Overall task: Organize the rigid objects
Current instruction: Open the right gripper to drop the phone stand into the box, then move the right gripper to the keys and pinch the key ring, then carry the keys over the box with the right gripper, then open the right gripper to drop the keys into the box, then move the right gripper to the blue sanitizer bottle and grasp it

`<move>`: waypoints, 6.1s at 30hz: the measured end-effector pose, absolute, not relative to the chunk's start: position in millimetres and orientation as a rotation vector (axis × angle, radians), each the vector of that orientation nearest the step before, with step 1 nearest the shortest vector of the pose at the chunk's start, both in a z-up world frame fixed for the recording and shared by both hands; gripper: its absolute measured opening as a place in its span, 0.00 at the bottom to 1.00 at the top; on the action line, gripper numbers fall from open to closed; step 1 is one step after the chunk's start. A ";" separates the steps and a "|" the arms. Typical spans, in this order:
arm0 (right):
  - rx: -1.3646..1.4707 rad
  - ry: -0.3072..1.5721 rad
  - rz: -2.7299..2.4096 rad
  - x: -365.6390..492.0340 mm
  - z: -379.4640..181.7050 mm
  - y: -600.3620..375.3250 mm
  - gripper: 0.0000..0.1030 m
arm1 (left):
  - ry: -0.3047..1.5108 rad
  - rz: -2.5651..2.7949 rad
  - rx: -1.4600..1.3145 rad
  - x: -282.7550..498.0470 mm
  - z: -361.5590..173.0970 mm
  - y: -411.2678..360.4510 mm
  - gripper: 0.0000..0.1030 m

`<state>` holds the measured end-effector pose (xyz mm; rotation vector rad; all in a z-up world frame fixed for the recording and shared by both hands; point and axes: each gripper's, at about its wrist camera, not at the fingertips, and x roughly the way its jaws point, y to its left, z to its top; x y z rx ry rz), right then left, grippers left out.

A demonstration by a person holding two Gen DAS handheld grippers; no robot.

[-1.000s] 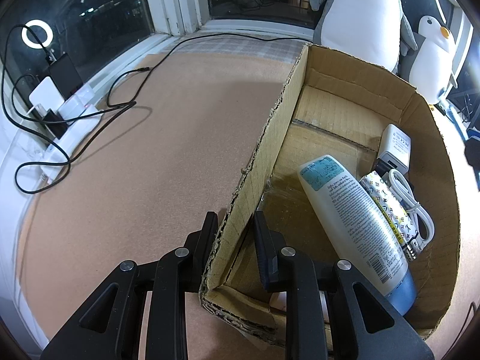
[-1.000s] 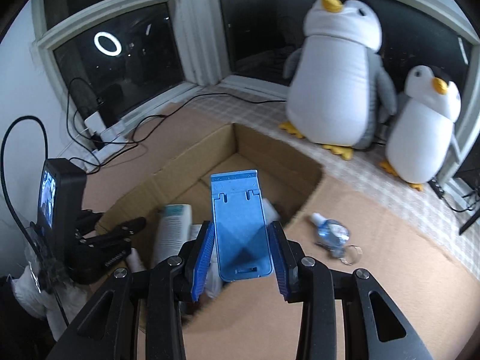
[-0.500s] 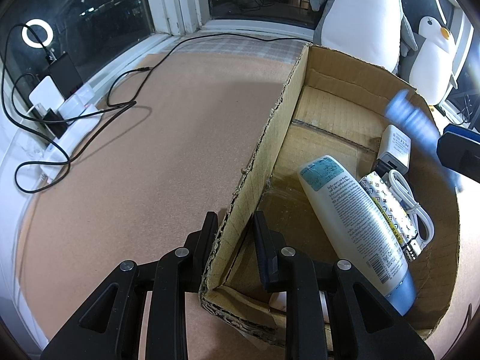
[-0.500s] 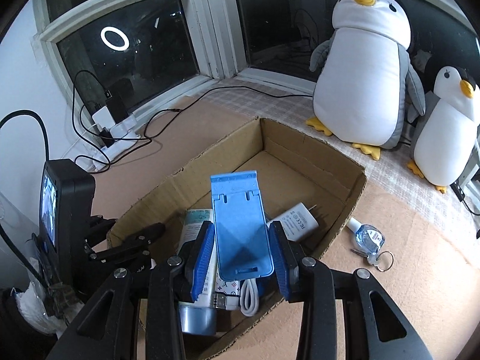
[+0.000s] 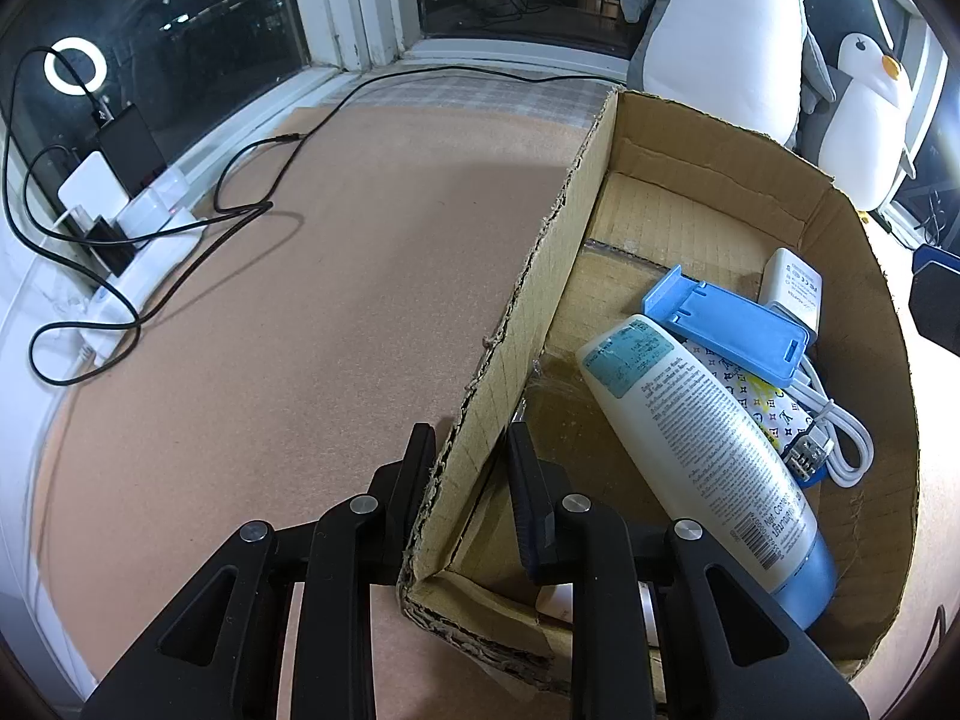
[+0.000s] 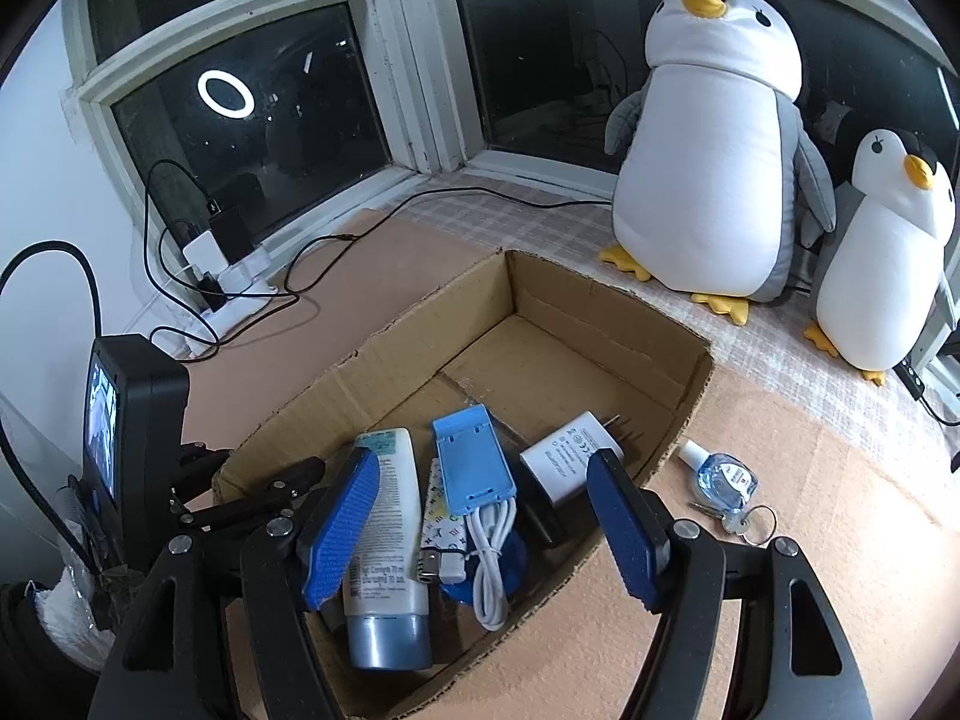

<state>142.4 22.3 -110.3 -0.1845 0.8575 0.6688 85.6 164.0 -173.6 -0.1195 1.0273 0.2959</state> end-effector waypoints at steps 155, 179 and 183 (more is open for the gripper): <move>-0.163 0.888 0.584 178.9 -118.3 -62.5 0.63 | 1.017 0.283 -0.123 87.8 -173.2 166.4 0.22; -0.268 0.948 0.606 233.8 -177.3 -64.4 0.54 | 1.037 0.296 -0.112 90.0 -172.8 165.3 0.23; -0.276 0.950 0.612 238.7 -180.4 -62.9 0.51 | 1.038 0.297 -0.112 90.4 -172.5 164.8 0.23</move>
